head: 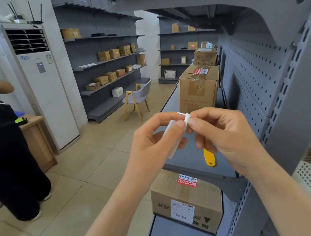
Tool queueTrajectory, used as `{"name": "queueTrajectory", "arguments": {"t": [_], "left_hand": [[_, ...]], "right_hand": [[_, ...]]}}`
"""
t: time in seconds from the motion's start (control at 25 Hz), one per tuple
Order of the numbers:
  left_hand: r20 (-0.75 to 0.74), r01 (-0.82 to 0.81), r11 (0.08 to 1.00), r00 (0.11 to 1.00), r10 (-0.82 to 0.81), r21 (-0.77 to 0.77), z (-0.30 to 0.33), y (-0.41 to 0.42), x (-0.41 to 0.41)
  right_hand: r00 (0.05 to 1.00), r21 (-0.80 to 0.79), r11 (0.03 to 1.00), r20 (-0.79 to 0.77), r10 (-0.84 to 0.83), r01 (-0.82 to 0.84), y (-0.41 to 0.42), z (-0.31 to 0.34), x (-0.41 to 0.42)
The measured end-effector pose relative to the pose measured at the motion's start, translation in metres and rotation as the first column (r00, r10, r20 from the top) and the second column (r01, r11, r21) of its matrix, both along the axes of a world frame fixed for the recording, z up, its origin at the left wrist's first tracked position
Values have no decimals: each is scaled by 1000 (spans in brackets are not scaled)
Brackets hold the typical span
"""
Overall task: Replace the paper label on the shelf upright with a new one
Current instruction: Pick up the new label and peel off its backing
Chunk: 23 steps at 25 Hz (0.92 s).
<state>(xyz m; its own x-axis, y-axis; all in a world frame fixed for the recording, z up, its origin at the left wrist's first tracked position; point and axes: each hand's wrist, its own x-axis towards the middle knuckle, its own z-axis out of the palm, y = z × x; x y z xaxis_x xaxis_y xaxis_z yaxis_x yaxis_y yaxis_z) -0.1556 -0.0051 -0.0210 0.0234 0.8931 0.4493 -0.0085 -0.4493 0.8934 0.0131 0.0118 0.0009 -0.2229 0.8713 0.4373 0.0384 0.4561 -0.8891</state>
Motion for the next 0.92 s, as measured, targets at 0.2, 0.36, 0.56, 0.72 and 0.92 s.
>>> {"name": "queueTrajectory", "arguments": {"t": [0.2,0.36,0.56,0.72,0.92], "left_hand": [[-69,-76,979,994,91,191,-5,1,-2],[-85,-98,967,989,121,234,-6,1,-3],[-233,-178,881,924,303,438,-9,2,-8],[-211,-179,893,935,285,414,-7,-1,-4],[-92,-146,936,979,184,321,-6,1,0]], "right_hand": [[998,69,996,27,-60,58,-2,0,-4],[1000,6,1000,3,-16,16,-3,1,-4],[993,-152,982,-50,109,-115,-1,3,0],[991,-135,982,-43,128,-133,0,2,2],[995,-26,995,-10,100,-100,-1,-2,0]]}}
